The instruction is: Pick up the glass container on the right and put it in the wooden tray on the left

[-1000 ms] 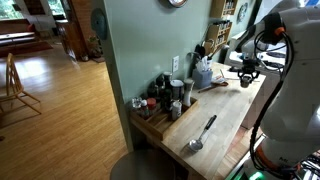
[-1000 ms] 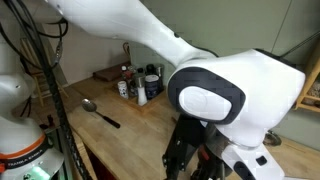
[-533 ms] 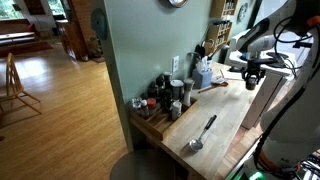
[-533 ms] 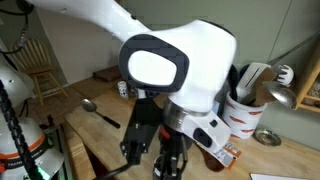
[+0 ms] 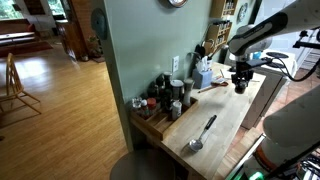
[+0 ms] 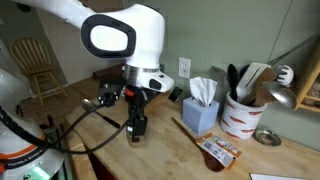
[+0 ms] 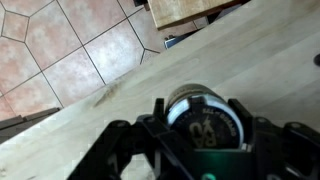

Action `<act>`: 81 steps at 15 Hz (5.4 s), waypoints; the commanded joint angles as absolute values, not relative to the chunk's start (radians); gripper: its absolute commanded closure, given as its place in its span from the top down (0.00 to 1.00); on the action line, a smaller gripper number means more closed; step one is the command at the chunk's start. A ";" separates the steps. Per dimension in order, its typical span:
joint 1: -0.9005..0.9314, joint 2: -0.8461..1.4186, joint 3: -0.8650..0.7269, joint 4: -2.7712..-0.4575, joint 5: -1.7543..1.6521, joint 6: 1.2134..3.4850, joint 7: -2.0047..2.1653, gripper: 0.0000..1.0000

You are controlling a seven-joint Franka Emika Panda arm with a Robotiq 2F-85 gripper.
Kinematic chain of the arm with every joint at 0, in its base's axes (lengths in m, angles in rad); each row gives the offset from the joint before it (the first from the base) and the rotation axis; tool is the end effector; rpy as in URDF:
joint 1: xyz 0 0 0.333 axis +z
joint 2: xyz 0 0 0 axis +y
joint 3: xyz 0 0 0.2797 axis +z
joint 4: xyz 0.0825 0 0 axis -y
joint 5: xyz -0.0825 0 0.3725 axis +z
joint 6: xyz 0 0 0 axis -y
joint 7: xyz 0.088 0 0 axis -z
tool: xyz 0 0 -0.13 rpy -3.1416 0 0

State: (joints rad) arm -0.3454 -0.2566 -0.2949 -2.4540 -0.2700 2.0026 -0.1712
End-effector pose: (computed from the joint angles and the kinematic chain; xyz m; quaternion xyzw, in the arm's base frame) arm 0.3281 -0.2659 0.3246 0.9797 -0.1552 -0.1221 0.0344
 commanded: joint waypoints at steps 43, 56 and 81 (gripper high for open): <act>0.179 -0.397 0.060 -2.665 -0.354 2.222 -0.581 0.39; 0.186 -0.234 0.129 -2.539 -0.511 2.245 -0.643 0.39; 0.146 -0.077 0.095 -2.462 -0.333 2.310 -1.034 0.39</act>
